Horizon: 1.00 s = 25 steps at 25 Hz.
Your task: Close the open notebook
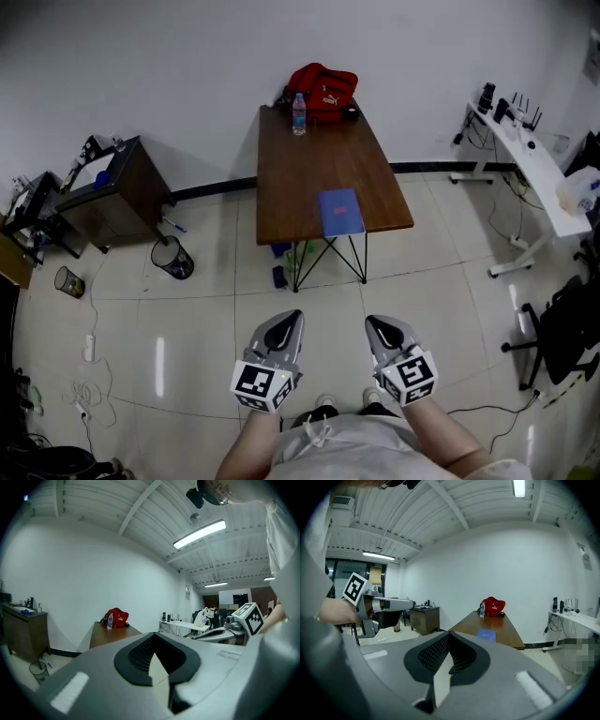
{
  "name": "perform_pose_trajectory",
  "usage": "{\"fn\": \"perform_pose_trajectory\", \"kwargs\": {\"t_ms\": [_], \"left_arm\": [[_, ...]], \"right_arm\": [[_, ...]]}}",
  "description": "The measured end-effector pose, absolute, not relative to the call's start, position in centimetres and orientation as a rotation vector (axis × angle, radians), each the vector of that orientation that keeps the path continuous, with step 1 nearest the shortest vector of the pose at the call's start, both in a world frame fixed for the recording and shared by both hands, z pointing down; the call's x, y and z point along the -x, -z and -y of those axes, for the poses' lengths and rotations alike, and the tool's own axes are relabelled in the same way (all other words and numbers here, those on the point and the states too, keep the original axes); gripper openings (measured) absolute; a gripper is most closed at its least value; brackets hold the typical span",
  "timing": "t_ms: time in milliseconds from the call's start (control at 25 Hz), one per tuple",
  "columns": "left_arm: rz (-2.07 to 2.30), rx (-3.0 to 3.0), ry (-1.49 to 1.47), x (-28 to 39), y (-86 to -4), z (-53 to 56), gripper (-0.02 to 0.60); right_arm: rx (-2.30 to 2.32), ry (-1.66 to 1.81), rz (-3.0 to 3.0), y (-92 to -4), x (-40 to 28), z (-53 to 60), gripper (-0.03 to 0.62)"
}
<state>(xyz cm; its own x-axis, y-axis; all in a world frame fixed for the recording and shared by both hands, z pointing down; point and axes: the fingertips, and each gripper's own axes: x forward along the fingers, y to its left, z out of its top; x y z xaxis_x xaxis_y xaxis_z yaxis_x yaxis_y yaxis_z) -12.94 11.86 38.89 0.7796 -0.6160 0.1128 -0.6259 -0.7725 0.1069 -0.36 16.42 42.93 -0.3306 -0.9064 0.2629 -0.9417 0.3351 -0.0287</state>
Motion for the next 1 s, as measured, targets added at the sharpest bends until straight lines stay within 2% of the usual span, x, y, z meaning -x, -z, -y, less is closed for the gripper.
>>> {"fn": "perform_pose_trajectory", "kwargs": {"t_ms": [560,1000], "left_arm": [[1.051,-2.808,-0.111,9.9,-38.2,-12.7,0.006],[0.936,-2.899,-0.085,7.1,-37.2,-13.6,0.005]], "right_arm": [[-1.566,-0.104,2.482,-39.8,-2.6,-16.2,0.006],[-1.583,-0.101,2.488,-39.8,-4.3,-16.0,0.006]]}}
